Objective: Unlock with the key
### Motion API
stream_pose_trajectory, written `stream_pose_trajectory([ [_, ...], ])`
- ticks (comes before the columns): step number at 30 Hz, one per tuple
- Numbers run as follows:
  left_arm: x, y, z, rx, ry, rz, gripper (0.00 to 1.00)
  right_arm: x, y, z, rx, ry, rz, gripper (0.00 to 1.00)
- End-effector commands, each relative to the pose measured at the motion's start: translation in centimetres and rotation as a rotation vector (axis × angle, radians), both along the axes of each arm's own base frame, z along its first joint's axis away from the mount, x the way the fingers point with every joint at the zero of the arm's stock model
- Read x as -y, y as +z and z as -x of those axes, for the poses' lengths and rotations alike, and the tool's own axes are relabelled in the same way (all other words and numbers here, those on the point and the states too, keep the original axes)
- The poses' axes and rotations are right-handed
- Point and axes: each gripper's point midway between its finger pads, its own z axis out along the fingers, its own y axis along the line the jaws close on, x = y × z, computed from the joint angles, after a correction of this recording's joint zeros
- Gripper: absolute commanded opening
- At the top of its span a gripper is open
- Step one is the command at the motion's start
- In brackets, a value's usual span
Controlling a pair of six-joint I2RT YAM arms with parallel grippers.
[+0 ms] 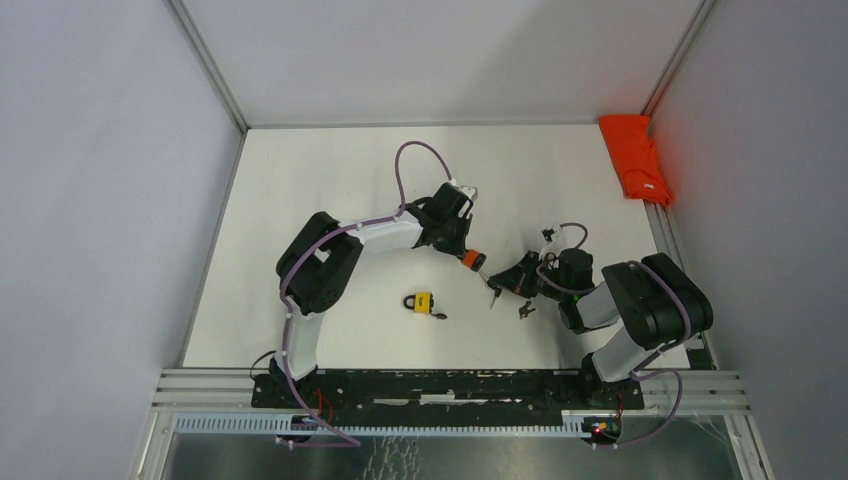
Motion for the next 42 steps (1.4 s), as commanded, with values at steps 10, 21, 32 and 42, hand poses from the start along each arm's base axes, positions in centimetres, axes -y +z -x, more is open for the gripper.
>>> stream_pose_trajectory([
  [10,-0.6,-2.7,0.4,-0.010,-0.035,-0.025,0.02,1.1,0.0,-3.7,0.063,-0.062,0.065,0.00],
  [21,-0.6,-3.2,0.5,-0.012,-0.046,-0.029,0.02,0.7,0.1,-4.2,0.059,-0.048,0.033,0.00],
  [32,-1.1,-3.9,0.4,0.017,-0.094,-0.058,0.02,-0.1,1.3,-4.2,0.079,0.025,-0.052,0.00],
  [42,-0.7,-3.3,-0.9,0.068,-0.152,-0.072,0.02,-0.2,0.7,-4.3,0.058,0.045,-0.035,0.00],
])
